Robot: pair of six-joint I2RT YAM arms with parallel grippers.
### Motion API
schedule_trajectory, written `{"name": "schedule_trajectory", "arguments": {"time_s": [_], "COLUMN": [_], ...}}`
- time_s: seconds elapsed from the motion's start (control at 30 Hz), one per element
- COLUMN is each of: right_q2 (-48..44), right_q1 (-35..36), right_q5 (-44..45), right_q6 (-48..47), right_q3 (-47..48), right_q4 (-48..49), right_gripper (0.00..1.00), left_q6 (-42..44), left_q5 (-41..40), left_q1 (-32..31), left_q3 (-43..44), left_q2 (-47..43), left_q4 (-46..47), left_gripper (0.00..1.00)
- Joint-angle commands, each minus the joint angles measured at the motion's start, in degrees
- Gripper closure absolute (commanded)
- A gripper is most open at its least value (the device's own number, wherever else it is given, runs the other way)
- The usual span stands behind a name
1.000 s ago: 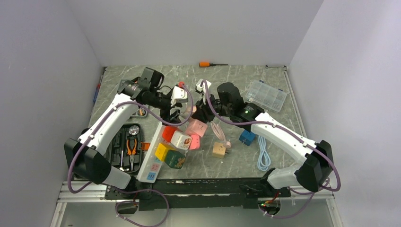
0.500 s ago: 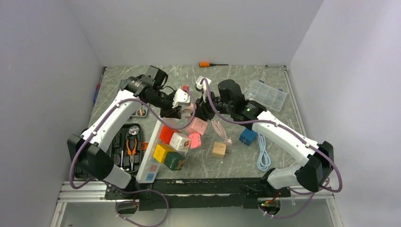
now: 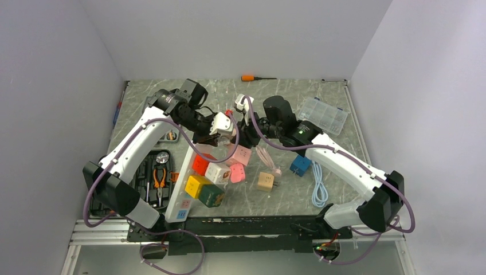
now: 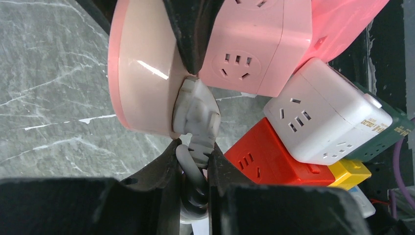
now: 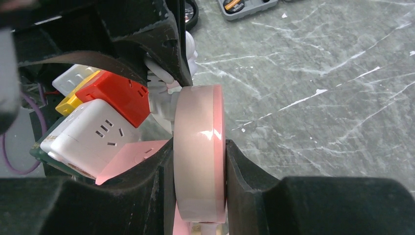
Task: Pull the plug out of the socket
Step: Remove the plug from the socket.
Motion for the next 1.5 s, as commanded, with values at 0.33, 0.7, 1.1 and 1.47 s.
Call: {"name": "schedule_trajectory", "arguments": {"time_s": [0.33,0.7,1.1,1.47], "right_q2": [6.08,8.3,4.8,9.86], "right_q1": [-0.11,-1.18,-1.15,-1.2], "right_q5": [6.77,13.68,19.02,29.07], "right_q6": [0.21,2.7,3.57,-1.05], "right_q3": [3.22,2.45,-2.15,0.11], "right_q4": [9.07,15.0,19.49,20.19], "right_gripper": [1.0,1.0,1.0,1.0], "left_q6": [8.41,11.84,14.11,13.87], "left_q5": [9.59,9.91,13.22,14.35], "left_q1": [-5.62,-6.34,-6.46,-8.32], "left_q3": [1.27,-1.0,1.51,0.58], "left_q2": [-3.32,-4.16,-3.06,-5.6], "left_q4": [-12.18,-13.4,-17.65,-17.84], "left_gripper": [1.0,1.0,1.0,1.0]}}
